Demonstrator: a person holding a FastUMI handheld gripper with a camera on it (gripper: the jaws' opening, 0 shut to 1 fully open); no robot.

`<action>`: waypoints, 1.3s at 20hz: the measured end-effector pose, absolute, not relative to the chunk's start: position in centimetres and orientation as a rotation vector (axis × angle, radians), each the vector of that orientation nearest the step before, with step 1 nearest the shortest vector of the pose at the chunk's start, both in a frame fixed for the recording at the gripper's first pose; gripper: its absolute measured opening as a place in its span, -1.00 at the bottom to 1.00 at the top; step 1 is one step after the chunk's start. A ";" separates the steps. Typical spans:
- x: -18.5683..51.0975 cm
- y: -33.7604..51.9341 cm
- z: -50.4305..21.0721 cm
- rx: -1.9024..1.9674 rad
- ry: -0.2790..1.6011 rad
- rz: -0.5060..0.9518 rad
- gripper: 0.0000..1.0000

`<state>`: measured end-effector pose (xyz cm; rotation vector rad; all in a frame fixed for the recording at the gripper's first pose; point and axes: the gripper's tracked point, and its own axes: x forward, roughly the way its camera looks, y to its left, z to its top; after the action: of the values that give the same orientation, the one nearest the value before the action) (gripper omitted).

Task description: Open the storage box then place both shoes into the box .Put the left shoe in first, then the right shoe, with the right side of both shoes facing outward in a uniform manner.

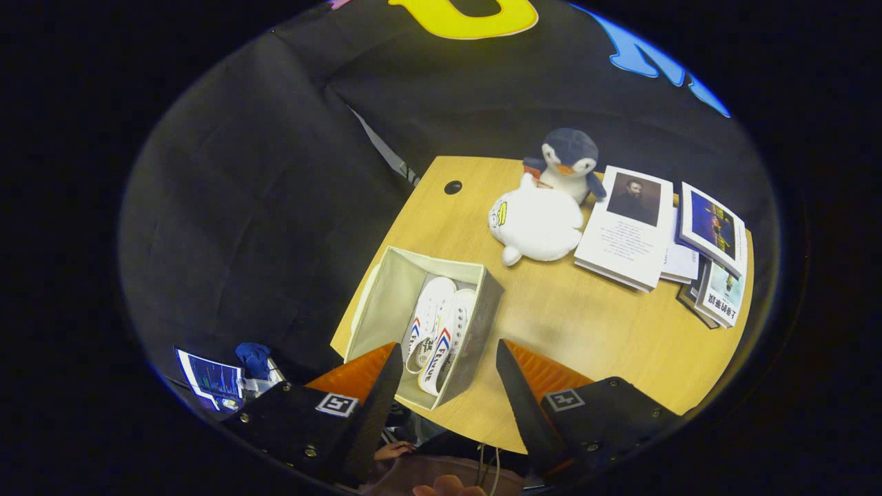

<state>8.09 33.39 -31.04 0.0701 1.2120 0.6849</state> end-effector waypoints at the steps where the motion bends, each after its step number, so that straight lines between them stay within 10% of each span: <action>1: 8.5 32.4 -30.2 0.079 1.180 0.672 0.67; 15: 10.5 17.6 -15.9 0.059 0.272 0.289 0.96; 26: 5.0 14.8 -13.2 -0.034 0.025 0.209 0.95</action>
<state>5.05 14.80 -13.19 -0.0340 0.0248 0.2095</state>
